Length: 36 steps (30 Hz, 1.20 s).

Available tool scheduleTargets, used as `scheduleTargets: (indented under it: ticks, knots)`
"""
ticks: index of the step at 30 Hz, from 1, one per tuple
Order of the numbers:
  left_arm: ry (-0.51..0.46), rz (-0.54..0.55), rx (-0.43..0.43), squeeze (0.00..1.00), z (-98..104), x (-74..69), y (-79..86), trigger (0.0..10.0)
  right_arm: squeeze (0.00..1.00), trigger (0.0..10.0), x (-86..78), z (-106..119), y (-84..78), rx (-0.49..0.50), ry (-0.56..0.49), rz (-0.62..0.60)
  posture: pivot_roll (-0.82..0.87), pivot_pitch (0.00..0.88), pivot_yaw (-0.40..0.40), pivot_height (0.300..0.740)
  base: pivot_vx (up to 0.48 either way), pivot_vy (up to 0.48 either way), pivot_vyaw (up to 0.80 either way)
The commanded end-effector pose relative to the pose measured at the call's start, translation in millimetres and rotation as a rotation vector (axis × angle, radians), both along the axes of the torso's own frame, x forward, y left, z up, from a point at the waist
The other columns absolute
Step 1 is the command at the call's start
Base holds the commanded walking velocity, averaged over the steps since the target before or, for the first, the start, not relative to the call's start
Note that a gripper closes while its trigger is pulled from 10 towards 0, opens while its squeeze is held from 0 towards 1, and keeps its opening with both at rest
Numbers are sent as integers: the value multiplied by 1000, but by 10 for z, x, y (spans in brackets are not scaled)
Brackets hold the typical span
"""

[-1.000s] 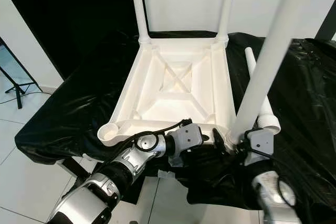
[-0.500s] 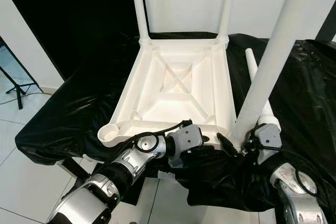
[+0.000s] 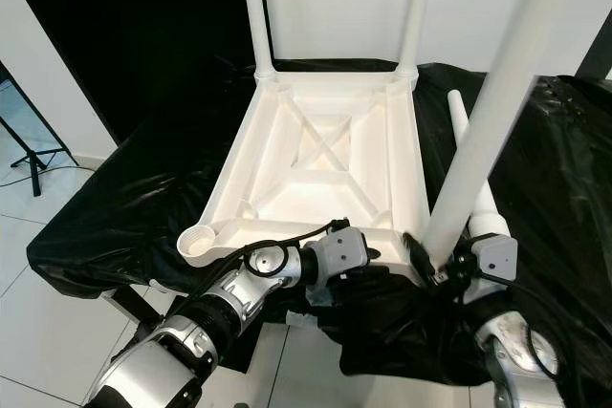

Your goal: Building children table

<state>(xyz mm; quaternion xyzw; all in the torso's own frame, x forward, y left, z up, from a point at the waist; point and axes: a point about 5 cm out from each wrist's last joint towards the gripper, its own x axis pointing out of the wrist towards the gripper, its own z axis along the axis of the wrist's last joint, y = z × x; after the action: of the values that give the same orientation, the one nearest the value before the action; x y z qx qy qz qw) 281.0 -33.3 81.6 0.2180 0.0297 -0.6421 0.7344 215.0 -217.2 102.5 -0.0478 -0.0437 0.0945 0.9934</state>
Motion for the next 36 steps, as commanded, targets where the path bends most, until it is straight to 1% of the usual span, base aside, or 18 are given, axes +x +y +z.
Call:
scheduleTargets:
  ticks: [1,2,3,5,7,9,17,18,19,21,22,23,25,27,29,30,32,36]
  knots:
    - [113,15,122,0,-329,-115,135,10000,0,0,-85,-194,39,-8,77,-130,61,0,27,740,0,0,0]
    - [113,15,122,0,-329,-115,135,10000,0,0,-85,-194,39,-8,77,-130,61,0,27,740,0,0,0]
    - [113,17,120,0,-329,-114,136,10000,0,0,-115,-203,60,10,65,-227,62,0,28,740,0,0,0]
    - [114,17,120,0,-330,-115,138,10000,0,0,-129,-210,83,19,62,-280,59,0,30,740,0,0,0]
    - [114,17,120,0,-330,-115,138,10000,0,0,-129,-210,83,19,62,-280,59,0,30,740,0,0,0]
    - [112,13,122,0,-328,-115,137,10000,0,0,-82,-183,55,42,53,-347,56,0,32,740,0,0,0]
    - [110,14,119,0,-319,-112,128,10000,0,0,-58,-176,91,61,52,-370,60,0,29,740,0,0,0]
    - [112,13,119,0,-326,-118,132,10000,0,7725,-51,-176,107,56,54,-358,60,0,29,740,0,0,0]
    - [113,13,120,0,-333,-123,134,10000,0,10000,-40,-172,130,52,54,-337,54,0,33,740,0,0,0]
    - [114,12,121,0,-337,-126,136,10000,0,10000,-33,-169,147,50,54,-321,54,0,33,740,0,0,0]
    - [114,11,122,0,-337,-126,133,10000,1000,10000,-22,-154,163,47,50,-279,50,0,38,740,0,0,0]
    - [114,11,122,0,-337,-126,133,10000,1000,10000,-22,-154,163,47,50,-279,50,0,38,740,0,0,0]
    - [113,9,124,0,-332,-122,125,10000,1000,10000,4,-121,146,42,52,-172,43,0,42,740,0,0,0]
    - [113,9,124,0,-332,-122,125,10000,1000,10000,4,-121,146,42,52,-172,43,0,42,740,0,0,0]
    - [112,7,125,0,-329,-121,119,10000,1000,10000,22,-81,110,6,47,-77,39,0,43,740,0,0,0]
    - [111,5,126,0,-328,-120,116,10000,0,10000,34,-31,59,-41,29,-9,37,0,44,740,0,0,0]
    - [111,3,127,0,-326,-119,111,10000,0,10000,69,51,-51,-108,12,91,36,0,44,740,0,0,0]
    - [110,3,129,0,-326,-118,110,10000,0,10000,100,109,-120,-166,8,165,36,0,45,740,0,0,0]
